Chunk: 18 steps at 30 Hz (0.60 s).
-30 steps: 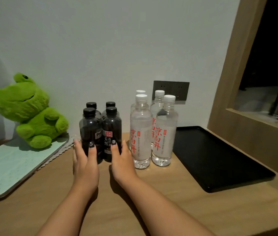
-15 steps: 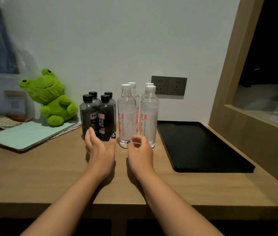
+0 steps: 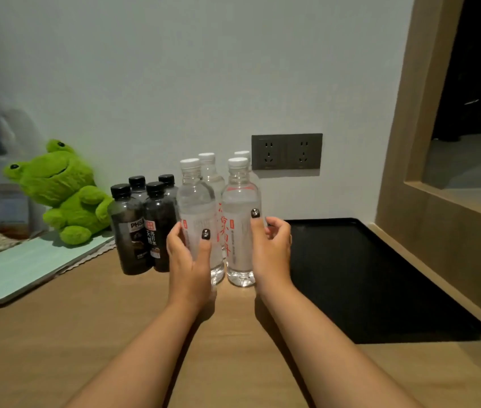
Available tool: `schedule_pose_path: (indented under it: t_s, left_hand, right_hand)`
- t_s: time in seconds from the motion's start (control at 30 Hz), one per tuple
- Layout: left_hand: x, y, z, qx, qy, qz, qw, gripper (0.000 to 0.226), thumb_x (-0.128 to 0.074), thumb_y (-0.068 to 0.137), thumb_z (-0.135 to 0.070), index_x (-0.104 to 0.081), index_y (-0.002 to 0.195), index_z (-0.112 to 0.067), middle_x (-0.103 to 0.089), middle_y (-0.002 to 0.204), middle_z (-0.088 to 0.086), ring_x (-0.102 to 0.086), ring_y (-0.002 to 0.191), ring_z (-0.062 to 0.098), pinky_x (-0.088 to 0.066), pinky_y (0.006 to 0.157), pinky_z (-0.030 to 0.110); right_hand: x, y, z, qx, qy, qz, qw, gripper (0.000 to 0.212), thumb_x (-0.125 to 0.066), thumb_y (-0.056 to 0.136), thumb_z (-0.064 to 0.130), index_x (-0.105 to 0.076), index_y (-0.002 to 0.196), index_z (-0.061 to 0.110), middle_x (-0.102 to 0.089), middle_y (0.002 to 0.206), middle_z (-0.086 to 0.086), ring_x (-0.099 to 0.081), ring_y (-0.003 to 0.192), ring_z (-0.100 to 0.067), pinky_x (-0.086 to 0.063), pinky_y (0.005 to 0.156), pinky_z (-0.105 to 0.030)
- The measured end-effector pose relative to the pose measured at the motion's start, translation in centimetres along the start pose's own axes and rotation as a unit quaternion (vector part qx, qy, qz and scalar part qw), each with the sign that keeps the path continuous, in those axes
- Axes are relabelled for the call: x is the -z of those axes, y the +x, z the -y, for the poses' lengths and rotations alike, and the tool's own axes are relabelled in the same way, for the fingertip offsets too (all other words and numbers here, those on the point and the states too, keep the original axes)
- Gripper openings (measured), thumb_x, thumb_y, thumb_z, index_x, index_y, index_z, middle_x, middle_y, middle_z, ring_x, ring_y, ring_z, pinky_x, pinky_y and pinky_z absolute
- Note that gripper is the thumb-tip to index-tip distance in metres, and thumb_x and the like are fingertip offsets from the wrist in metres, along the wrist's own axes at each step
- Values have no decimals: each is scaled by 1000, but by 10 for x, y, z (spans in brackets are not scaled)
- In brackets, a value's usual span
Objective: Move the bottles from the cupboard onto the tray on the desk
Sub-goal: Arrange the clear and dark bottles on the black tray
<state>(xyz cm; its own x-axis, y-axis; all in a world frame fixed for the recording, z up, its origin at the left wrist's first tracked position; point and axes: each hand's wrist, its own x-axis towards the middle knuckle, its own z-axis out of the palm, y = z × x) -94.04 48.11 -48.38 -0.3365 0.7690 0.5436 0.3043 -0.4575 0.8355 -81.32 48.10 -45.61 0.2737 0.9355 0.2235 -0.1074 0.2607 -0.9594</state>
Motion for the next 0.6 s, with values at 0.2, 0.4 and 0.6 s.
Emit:
schedule_pose_path:
  t_s: [0.2, 0.4, 0.6]
  left_hand:
    - [-1, 4, 9, 25, -168, 39, 985, 74, -60, 72, -53, -39, 131, -13, -58, 117, -3, -64, 104, 3, -54, 76, 19]
    - [-5, 8, 9, 29, -196, 85, 976, 77, -65, 66, -53, -34, 129, -20, -59, 122, 3, -64, 110, 14, -55, 81, 28]
    - [0, 1, 6, 45, -195, 94, 975, 83, -64, 64, -58, -32, 129, -17, -55, 127, 8, -61, 113, 18, -54, 90, 35]
  right_hand:
    - [-1, 0, -13, 47, -98, 67, 992, 72, -71, 80, 44, -33, 140, 36, -35, 141, 9, -41, 126, -11, -48, 99, -41]
    - [25, 10, -3, 23, -82, 176, 981, 62, -62, 91, 34, -33, 146, 30, -50, 140, 6, -50, 128, -14, -50, 95, -32]
    - [16, -1, -6, 89, -235, 70, 965, 89, -81, 74, 33, -30, 146, 24, -37, 140, 2, -47, 117, -6, -50, 95, -28]
